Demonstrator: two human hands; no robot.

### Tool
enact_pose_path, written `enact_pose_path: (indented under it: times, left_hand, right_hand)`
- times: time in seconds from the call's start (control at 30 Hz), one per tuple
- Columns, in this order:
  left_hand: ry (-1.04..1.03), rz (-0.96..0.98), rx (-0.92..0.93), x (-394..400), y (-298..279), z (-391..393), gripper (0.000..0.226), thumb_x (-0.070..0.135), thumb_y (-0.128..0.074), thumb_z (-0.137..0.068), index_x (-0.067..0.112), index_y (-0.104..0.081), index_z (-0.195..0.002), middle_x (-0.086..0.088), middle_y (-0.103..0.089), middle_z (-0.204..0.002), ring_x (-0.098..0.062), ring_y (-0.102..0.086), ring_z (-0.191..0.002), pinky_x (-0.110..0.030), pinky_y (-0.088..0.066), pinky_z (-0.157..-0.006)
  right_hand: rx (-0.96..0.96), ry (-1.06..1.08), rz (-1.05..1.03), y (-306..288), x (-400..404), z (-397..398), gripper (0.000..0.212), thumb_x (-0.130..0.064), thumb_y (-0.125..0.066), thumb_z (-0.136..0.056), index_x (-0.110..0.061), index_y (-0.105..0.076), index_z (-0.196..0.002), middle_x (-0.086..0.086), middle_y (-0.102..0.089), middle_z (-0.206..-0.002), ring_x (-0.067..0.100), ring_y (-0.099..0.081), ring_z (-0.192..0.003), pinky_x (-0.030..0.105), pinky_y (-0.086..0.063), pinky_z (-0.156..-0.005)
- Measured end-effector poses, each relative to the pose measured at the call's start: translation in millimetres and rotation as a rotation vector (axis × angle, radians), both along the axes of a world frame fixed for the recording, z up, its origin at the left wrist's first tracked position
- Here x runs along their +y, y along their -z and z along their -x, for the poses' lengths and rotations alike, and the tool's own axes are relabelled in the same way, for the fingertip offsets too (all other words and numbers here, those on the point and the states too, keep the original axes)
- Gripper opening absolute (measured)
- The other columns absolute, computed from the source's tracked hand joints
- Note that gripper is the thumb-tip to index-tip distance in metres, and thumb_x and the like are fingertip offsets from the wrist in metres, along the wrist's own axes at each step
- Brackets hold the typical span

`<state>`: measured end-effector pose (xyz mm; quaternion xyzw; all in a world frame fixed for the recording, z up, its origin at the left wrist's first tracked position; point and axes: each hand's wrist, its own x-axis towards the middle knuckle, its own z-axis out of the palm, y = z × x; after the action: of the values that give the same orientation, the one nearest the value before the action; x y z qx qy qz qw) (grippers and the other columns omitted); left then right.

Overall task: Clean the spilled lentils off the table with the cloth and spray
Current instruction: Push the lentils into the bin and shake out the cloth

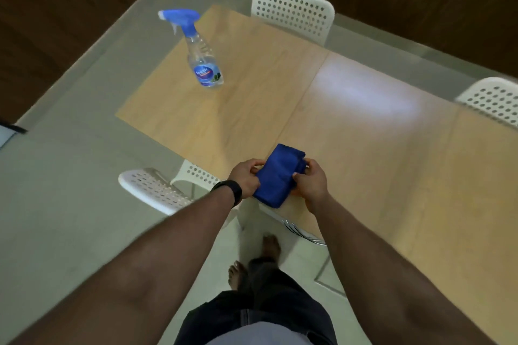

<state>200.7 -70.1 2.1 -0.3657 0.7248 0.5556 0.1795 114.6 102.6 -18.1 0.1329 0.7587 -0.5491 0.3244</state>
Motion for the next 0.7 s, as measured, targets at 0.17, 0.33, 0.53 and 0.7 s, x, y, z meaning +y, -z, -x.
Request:
enact_pose_path:
  times: [0.17, 0.33, 0.53, 0.7]
  left_hand:
    - [0.100, 0.094, 0.021, -8.3, 16.2, 13.6, 0.061, -0.013, -0.054, -0.087, 0.016, -0.061, -0.140, 0.001, -0.065, -0.112, -0.018, -0.063, -0.104, -0.026, -0.053, -0.087]
    - [0.161, 0.159, -0.010, -19.7, 19.2, 15.9, 0.058, -0.010, -0.059, -0.083, 0.018, -0.066, -0.134, 0.010, -0.064, -0.094, -0.018, -0.064, -0.099, -0.024, -0.053, -0.090]
    - [0.239, 0.175, 0.018, -58.5, 6.4, 25.4, 0.052, 0.004, -0.074, -0.089, 0.020, -0.064, -0.137, -0.001, -0.067, -0.109, -0.020, -0.064, -0.102, -0.026, -0.052, -0.089]
    - [0.304, 0.180, 0.091, -116.3, -13.6, 23.8, 0.051, 0.017, -0.078, -0.091, 0.020, -0.062, -0.139, -0.001, -0.066, -0.114, -0.019, -0.065, -0.105, -0.031, -0.053, -0.094]
  right_hand:
    - [0.129, -0.054, -0.160, 5.0, -8.4, 10.7, 0.036, -0.002, -0.065, -0.081, -0.034, -0.060, -0.097, 0.000, -0.072, -0.096, 0.028, -0.070, -0.094, 0.050, -0.061, -0.086]
    - [0.253, -0.166, -0.423, -9.5, -18.3, 13.2, 0.051, -0.013, -0.070, -0.082, -0.012, -0.055, -0.131, 0.004, -0.067, -0.101, 0.024, -0.064, -0.089, 0.031, -0.048, -0.073]
    - [0.464, -0.265, -0.698, -38.4, -52.0, 9.3, 0.058, -0.022, -0.068, -0.089, -0.011, -0.046, -0.141, 0.009, -0.051, -0.136, 0.031, -0.052, -0.121, 0.041, -0.051, -0.087]
    - [0.531, -0.274, -0.539, -59.9, -116.0, 1.9, 0.054, -0.034, -0.073, -0.090, -0.016, -0.056, -0.139, 0.005, -0.062, -0.130, 0.023, -0.060, -0.117, 0.036, -0.051, -0.091]
